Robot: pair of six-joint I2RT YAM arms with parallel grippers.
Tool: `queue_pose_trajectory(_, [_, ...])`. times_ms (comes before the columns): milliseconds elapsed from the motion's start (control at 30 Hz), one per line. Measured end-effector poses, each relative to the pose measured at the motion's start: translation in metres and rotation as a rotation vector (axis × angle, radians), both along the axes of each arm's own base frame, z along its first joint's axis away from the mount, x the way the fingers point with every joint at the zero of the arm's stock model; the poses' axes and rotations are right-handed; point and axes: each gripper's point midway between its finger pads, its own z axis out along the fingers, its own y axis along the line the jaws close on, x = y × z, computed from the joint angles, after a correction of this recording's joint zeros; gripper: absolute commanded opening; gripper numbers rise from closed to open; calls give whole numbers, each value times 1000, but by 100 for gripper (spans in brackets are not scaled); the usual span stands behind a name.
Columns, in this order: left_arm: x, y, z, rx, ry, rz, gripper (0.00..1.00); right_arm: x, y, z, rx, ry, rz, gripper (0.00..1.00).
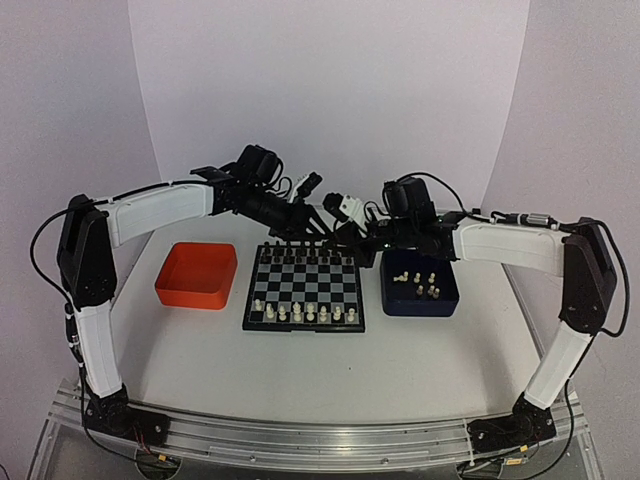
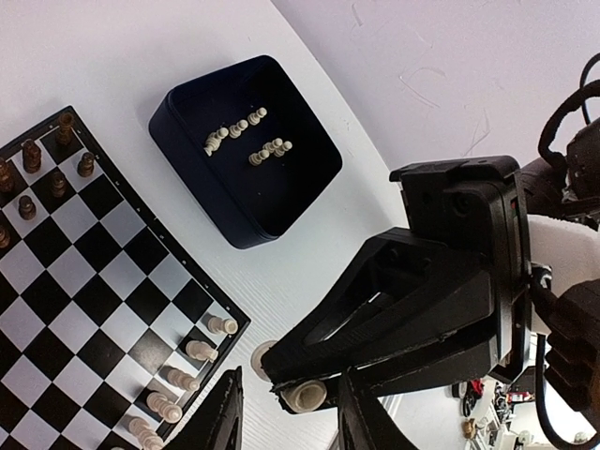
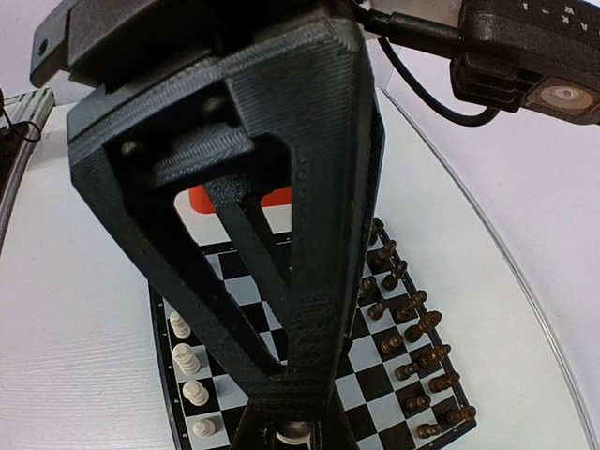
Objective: Set up the chess pieces on the board
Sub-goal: Place the chess piece on the chessboard.
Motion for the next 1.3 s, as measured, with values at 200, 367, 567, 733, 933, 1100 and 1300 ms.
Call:
queue_pose_trajectory(200, [-6, 0, -3, 13, 38, -13, 21, -4, 2, -3, 15, 24, 16, 0])
queue_pose_trajectory(367, [-5, -3, -13, 57, 83, -17, 7, -1, 0, -13, -10, 35, -6, 0])
queue_pose_trajectory(567, [0, -3, -31, 96, 115, -6, 0, 3, -3, -31, -60, 53, -49, 0])
queue_pose_trajectory(733, [0, -2, -35, 108, 125, -3, 0, 3, -2, -36, -69, 63, -63, 0])
queue_pose_trajectory(933, [4, -1, -33, 107, 92, 11, 24, 6, -2, -35, -55, 76, -92, 0])
queue_pose_trajectory(1100, [0, 16, -17, 82, -24, 68, 91, 9, 8, -20, 26, 96, -139, 0])
queue_pose_trajectory(1300, [-11, 66, 18, 39, -163, 237, 100, -3, 27, 14, 170, 106, -51, 0])
